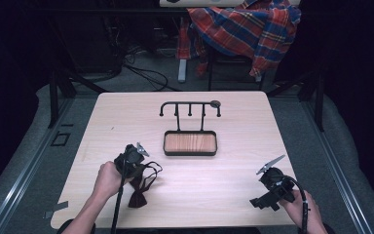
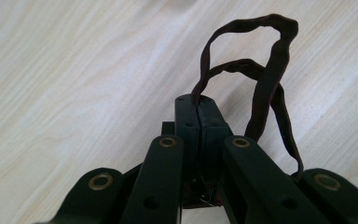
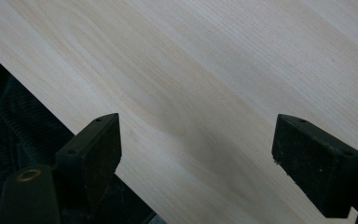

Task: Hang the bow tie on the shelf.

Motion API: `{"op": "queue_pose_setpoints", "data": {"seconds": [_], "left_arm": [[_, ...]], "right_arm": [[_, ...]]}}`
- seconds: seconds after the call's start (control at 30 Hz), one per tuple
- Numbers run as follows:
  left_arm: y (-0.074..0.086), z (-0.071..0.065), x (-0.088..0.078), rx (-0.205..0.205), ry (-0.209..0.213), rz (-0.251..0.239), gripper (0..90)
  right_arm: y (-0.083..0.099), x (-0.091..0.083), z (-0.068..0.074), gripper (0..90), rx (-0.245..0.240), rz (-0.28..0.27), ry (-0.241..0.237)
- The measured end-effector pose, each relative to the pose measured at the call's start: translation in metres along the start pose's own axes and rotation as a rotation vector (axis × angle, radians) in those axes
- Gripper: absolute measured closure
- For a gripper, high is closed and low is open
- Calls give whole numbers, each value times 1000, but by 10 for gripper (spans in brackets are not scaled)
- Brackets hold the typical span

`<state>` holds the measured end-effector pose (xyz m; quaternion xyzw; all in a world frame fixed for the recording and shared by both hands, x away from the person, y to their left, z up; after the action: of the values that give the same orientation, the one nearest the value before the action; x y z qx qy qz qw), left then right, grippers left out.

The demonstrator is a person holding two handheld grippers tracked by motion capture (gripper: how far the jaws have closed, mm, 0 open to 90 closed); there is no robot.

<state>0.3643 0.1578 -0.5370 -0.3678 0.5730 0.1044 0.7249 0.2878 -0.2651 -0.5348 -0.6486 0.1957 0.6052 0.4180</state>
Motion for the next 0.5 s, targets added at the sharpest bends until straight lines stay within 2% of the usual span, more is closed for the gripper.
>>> {"op": "queue_pose_setpoints", "data": {"seconds": [0.23,0.27,0.33,0.37,0.5], "left_arm": [[0,2,-14,-17,-25,-66,892],[0,3,-19,-24,-32,-88,892],[-1,3,-24,-37,-39,-112,893],[-2,3,-25,-43,-41,-120,893],[-4,4,-31,-54,-54,-152,893]], "right_arm": [[0,0,0,155,7,-9,-2],[0,-2,-1,155,-13,14,6],[0,-2,0,155,-8,11,8],[0,0,1,155,6,-10,-1],[0,-2,0,155,-3,4,-3]]}}
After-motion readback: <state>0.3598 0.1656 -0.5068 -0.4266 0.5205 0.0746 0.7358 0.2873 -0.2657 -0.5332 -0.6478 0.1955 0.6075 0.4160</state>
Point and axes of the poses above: each handheld gripper's, and its own axes: x roughly forward along the jaws, y roughly out of its underside, z roughly to its left, the point moved 3 cm from there along x, roughly forward along the jaws, and after that the axes turned 2 degrees about y, right-handed, at the moved point
